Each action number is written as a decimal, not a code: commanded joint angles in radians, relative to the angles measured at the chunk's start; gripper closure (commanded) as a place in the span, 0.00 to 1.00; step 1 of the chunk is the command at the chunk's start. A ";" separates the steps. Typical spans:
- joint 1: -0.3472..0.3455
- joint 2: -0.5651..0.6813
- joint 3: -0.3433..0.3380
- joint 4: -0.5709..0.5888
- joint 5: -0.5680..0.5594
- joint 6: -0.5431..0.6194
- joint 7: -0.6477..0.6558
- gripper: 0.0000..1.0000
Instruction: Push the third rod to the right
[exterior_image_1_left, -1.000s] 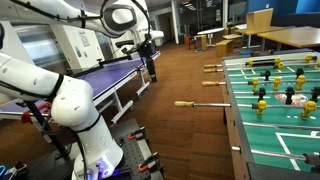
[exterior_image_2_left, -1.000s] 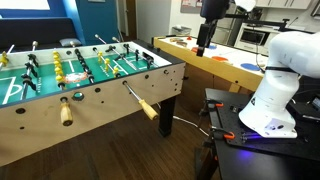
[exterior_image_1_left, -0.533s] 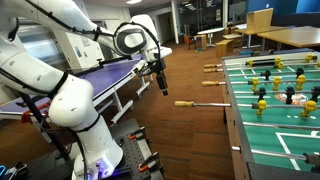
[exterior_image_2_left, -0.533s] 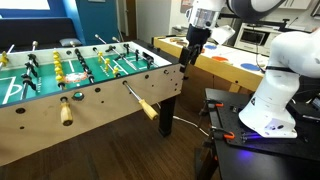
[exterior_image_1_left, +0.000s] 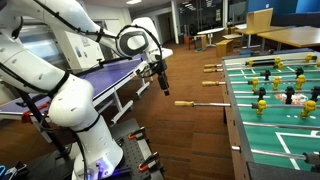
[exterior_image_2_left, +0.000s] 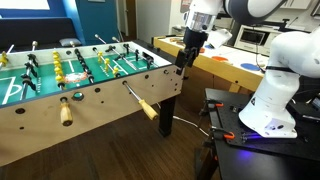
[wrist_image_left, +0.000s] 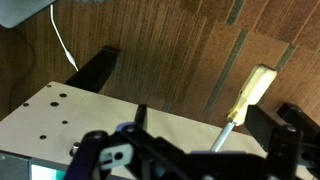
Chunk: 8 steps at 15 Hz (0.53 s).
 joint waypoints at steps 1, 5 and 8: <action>-0.007 0.146 0.062 0.015 0.010 0.205 0.129 0.00; -0.020 0.303 0.100 0.043 -0.014 0.367 0.263 0.00; -0.008 0.403 0.067 0.069 -0.013 0.429 0.295 0.00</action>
